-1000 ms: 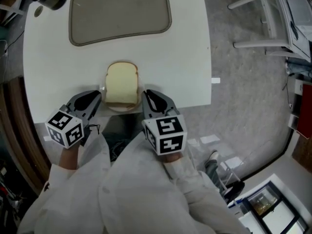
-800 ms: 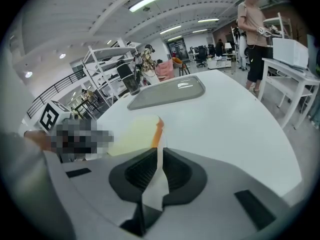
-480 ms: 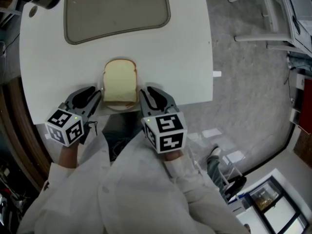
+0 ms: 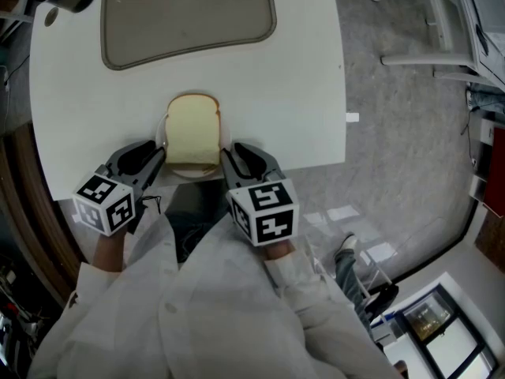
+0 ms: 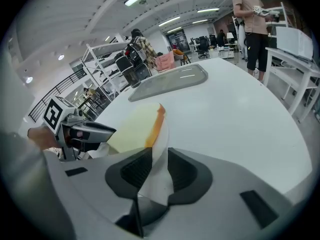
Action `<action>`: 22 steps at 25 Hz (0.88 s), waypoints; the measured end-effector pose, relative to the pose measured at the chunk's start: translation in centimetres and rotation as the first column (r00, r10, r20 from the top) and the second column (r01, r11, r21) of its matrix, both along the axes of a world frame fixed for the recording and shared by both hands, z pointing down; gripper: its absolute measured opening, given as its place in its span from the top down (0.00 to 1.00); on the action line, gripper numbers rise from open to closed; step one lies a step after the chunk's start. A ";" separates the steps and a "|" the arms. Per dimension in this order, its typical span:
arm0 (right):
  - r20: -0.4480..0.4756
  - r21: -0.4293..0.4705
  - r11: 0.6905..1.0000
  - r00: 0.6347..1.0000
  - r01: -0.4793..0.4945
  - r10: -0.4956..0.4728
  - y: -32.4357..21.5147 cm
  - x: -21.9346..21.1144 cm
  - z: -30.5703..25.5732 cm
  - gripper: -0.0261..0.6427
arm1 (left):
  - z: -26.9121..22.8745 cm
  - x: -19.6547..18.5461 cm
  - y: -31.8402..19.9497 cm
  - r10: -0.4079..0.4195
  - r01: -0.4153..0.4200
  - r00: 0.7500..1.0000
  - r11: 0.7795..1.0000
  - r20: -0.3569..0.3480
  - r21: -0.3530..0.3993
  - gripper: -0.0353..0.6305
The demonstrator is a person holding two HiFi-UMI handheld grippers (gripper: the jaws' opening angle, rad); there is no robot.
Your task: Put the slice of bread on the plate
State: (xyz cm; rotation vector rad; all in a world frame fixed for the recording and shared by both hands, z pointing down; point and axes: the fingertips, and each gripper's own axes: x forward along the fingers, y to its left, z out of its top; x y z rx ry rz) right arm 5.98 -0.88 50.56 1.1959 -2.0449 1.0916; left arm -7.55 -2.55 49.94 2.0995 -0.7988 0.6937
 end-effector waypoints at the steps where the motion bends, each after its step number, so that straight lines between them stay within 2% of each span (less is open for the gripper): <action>1: 0.001 -0.004 1.000 1.000 0.000 0.000 0.0 0.0 0.1 0.83 | 0.0 0.1 0.0 0.010 -0.010 1.000 1.000 0.005 -0.001 0.82; 11: 0.076 -0.029 0.999 0.997 -0.028 0.030 0.1 -0.1 0.3 0.83 | 0.1 0.2 0.1 0.025 -0.025 1.000 1.000 0.007 -0.019 0.82; 17: 0.079 -0.024 0.999 0.996 -0.027 0.029 0.2 -0.2 0.4 0.83 | 0.1 0.2 0.2 0.025 -0.024 1.000 1.000 0.012 -0.012 0.82; 22: 0.122 -0.037 0.999 0.992 -0.023 0.027 0.2 -0.3 0.5 0.84 | 0.3 0.3 0.2 0.035 -0.035 0.999 0.999 -0.001 -0.038 0.82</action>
